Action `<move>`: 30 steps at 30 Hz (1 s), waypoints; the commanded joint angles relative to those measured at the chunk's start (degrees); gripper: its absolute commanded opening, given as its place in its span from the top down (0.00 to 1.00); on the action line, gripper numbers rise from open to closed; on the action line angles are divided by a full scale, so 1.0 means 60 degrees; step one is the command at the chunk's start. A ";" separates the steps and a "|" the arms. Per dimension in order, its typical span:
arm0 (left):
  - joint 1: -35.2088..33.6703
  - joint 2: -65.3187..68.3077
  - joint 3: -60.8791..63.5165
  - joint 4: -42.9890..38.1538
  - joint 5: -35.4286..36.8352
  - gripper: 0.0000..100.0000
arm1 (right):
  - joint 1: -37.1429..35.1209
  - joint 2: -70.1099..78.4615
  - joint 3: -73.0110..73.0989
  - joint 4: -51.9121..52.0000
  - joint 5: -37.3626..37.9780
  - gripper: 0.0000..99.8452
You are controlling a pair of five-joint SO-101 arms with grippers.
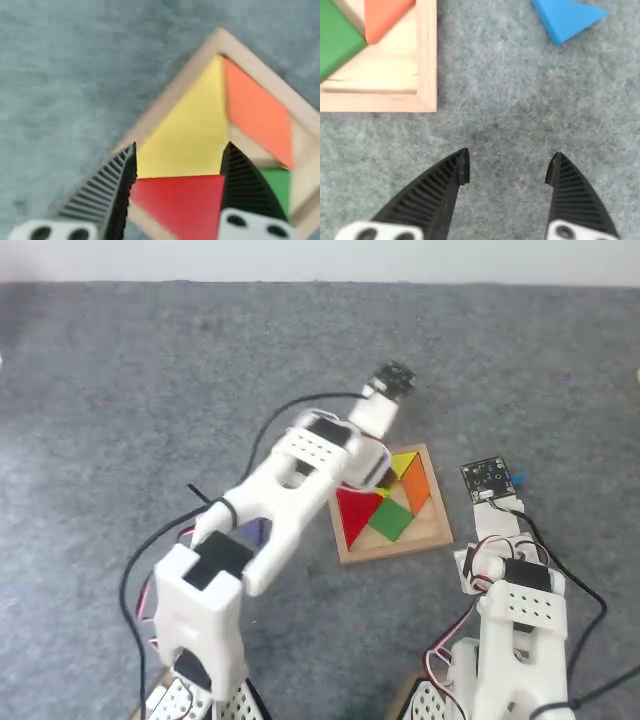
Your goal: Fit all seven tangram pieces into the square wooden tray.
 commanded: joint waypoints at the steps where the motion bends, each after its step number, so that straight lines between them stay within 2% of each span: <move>1: -0.1143 -0.1407 -0.0476 0.0308 0.0264 0.74 | 0.0095 -0.0198 -0.0059 -0.0095 -0.0117 0.73; 5: -0.2755 -0.1861 -0.0476 0.1187 0.0689 0.74 | 0.1004 -0.0212 -0.0176 -0.0168 -0.0352 0.73; 9: -0.3326 -0.1363 -0.0418 0.2051 0.0689 0.74 | 0.1443 -0.0212 -0.0410 -0.0125 -0.0630 0.73; 15: -0.3136 -0.0308 -0.0418 0.1758 0.0615 0.74 | 0.1136 -0.0212 -0.0366 -0.0110 -0.0615 0.73; 21: -0.3092 0.0059 -0.0168 0.2330 0.0322 0.74 | 0.1136 -0.0198 -0.0366 -0.0183 -0.0615 0.73; 30: -0.2212 0.0293 0.0227 0.2168 0.0337 0.82 | 0.1136 -0.0183 -0.0366 -0.0125 -0.0601 0.73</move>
